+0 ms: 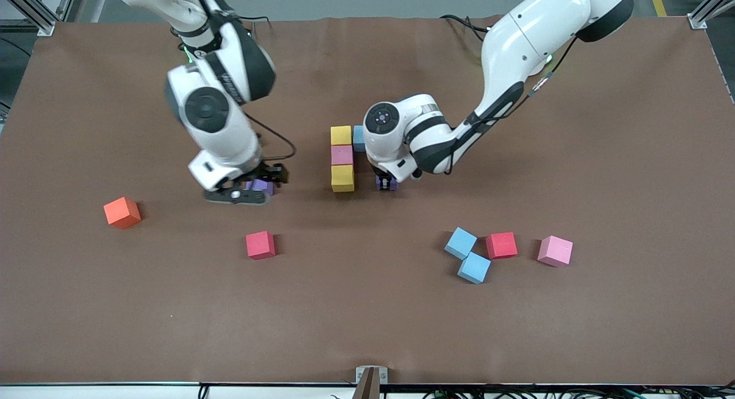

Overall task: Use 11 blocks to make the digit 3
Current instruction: 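Release the purple cube by the row while the right gripper lifts away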

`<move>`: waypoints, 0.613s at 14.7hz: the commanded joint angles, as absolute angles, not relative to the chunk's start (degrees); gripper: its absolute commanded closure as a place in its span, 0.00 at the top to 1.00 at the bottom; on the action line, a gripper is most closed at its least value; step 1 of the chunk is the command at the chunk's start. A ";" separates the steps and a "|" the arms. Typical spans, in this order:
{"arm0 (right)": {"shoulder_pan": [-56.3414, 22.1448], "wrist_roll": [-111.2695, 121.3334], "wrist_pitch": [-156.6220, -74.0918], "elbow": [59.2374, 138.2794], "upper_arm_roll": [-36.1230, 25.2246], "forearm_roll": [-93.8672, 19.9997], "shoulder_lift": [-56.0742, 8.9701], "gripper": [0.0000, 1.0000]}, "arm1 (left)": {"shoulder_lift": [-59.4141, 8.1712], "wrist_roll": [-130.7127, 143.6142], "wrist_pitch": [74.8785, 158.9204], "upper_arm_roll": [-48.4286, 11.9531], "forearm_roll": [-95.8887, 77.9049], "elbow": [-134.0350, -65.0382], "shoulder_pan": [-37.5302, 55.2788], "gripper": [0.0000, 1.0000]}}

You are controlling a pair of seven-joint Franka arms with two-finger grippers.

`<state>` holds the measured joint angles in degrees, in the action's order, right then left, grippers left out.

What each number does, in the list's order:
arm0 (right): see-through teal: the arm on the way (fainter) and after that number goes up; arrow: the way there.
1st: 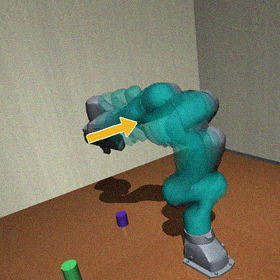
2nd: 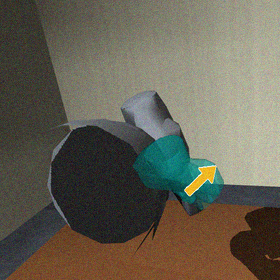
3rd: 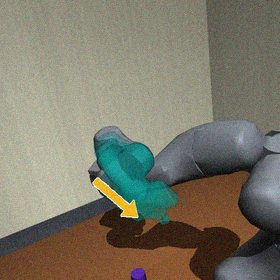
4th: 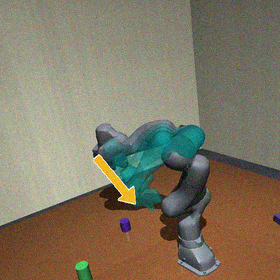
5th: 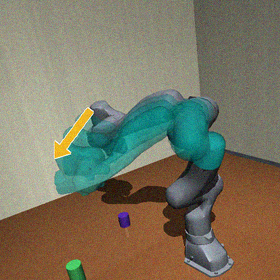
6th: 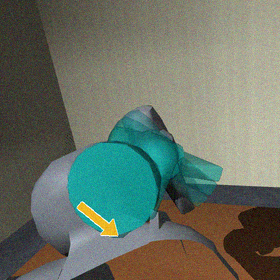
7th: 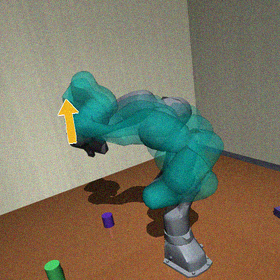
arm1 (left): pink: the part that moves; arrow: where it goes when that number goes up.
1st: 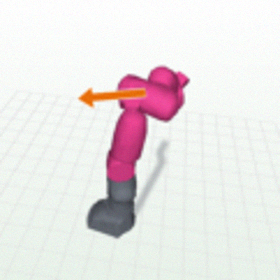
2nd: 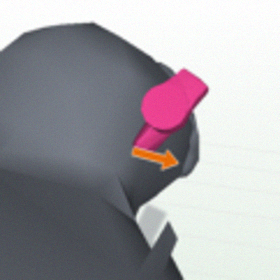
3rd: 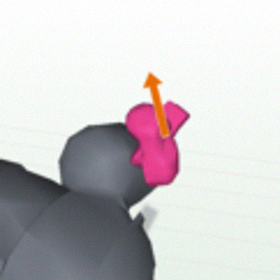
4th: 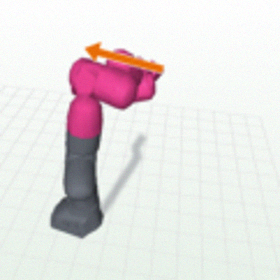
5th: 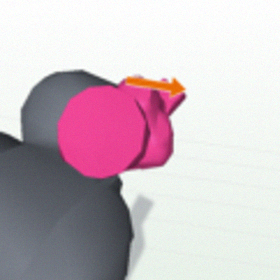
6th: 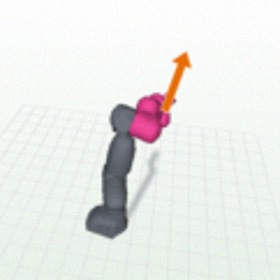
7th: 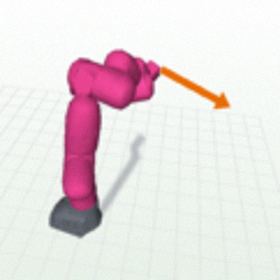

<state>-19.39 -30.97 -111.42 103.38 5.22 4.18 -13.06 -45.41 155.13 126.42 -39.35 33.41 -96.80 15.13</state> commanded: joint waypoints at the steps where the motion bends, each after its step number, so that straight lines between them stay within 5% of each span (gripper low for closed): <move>1: -13.38 -26.74 -106.36 101.00 6.15 4.13 -12.04 1.00 | -46.49 155.21 126.83 -38.85 32.17 -94.75 16.43 0.61; 9: 1.12 -1.18 -103.89 97.65 5.98 4.66 -11.07 1.00 | -48.96 158.46 129.37 -35.69 32.08 -90.88 20.47 0.62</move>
